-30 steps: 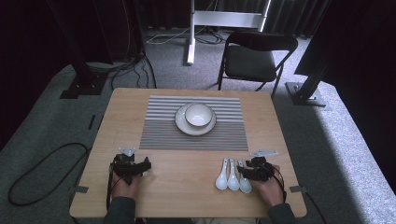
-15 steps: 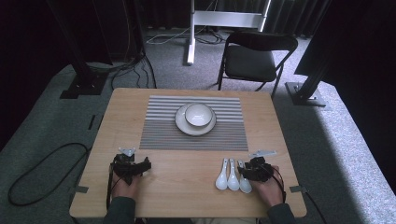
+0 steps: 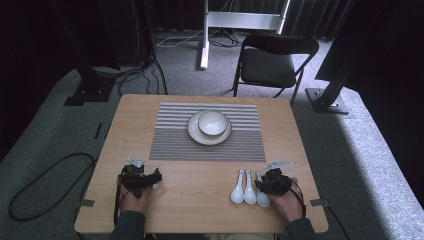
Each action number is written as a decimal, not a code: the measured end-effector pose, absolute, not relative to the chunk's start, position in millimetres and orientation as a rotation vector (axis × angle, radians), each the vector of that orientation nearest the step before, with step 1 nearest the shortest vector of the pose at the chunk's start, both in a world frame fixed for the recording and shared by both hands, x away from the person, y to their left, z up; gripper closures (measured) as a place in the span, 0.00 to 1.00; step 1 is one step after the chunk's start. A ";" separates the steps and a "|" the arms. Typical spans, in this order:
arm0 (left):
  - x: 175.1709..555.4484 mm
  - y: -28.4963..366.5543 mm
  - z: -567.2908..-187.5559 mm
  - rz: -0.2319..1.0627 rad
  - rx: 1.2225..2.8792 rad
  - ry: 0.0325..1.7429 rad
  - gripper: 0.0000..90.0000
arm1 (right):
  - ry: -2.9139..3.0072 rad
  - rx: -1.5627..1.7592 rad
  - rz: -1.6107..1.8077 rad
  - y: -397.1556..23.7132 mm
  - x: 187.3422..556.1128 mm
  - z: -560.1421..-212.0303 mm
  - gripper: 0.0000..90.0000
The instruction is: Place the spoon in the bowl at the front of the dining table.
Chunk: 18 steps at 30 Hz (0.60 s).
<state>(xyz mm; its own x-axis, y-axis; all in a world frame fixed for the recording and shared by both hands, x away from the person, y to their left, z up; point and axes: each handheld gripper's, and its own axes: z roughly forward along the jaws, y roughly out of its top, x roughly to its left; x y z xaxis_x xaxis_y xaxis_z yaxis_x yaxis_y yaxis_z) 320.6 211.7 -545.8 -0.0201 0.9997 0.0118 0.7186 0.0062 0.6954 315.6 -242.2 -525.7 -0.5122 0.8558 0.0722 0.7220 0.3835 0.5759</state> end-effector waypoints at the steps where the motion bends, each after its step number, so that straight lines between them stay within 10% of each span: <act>1: 320.6 211.8 -545.8 0.736 1.763 1.790 0.08 | 2.409 1.404 0.817 -242.2 315.5 -525.4 0.66; 18: 320.5 211.7 -545.8 0.736 1.763 1.790 0.08 | 2.417 1.401 0.775 -243.6 316.3 -523.9 0.77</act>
